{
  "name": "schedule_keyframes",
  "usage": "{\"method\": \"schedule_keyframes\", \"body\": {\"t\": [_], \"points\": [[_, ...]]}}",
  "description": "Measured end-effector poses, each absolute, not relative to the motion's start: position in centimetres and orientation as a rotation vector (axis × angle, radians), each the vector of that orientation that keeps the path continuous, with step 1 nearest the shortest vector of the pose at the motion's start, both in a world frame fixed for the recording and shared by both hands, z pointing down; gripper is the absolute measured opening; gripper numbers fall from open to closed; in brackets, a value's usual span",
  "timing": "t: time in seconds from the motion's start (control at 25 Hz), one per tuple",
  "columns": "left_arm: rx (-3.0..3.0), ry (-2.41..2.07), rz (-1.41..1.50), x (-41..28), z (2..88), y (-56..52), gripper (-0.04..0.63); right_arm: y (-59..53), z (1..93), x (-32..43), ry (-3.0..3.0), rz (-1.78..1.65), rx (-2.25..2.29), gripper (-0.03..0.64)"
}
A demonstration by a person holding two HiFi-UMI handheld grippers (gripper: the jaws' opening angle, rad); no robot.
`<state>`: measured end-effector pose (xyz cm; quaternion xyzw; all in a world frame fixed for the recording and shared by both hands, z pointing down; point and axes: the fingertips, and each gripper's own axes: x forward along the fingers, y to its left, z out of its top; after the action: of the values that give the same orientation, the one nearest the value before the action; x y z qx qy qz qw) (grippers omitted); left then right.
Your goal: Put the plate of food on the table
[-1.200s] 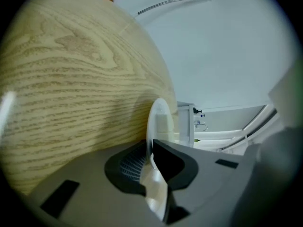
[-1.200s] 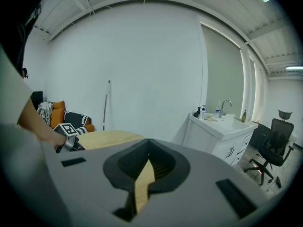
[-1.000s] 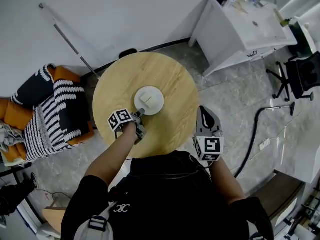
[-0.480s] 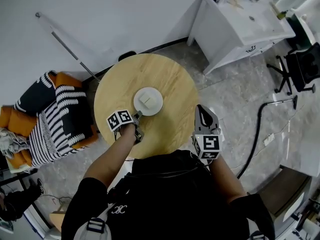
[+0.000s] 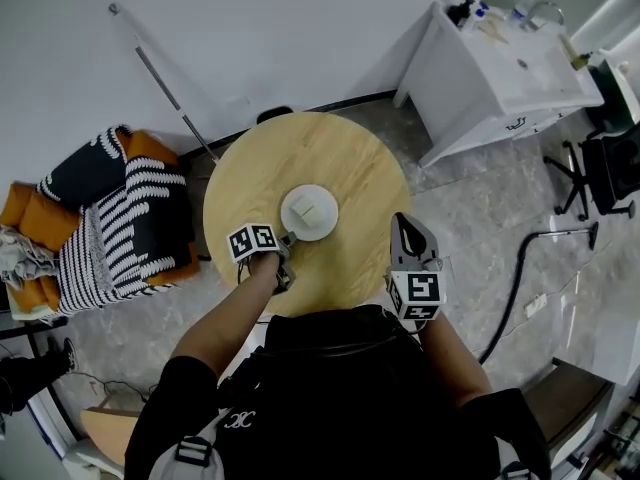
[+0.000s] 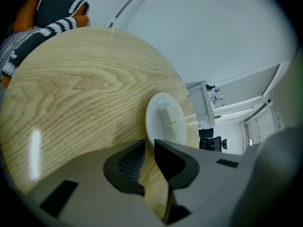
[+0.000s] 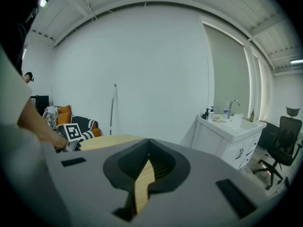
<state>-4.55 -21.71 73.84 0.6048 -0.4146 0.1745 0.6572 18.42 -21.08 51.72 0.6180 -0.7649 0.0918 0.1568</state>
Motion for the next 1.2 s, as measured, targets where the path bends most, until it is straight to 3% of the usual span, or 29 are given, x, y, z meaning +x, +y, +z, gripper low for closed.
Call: {"method": "schedule_keyframes", "body": {"t": [0.44,1.2], "points": [[1.567,-0.920,0.406,-5.3,70.7,-22.6,0.008,-22.3,51.8,16.6,-2.245,0.251,1.692,0.008],[2.504,-1.064,0.232,-3.4,51.2,-24.3,0.008,-23.7,49.9,10.0,-2.407,0.172,1.547,0.008]]}}
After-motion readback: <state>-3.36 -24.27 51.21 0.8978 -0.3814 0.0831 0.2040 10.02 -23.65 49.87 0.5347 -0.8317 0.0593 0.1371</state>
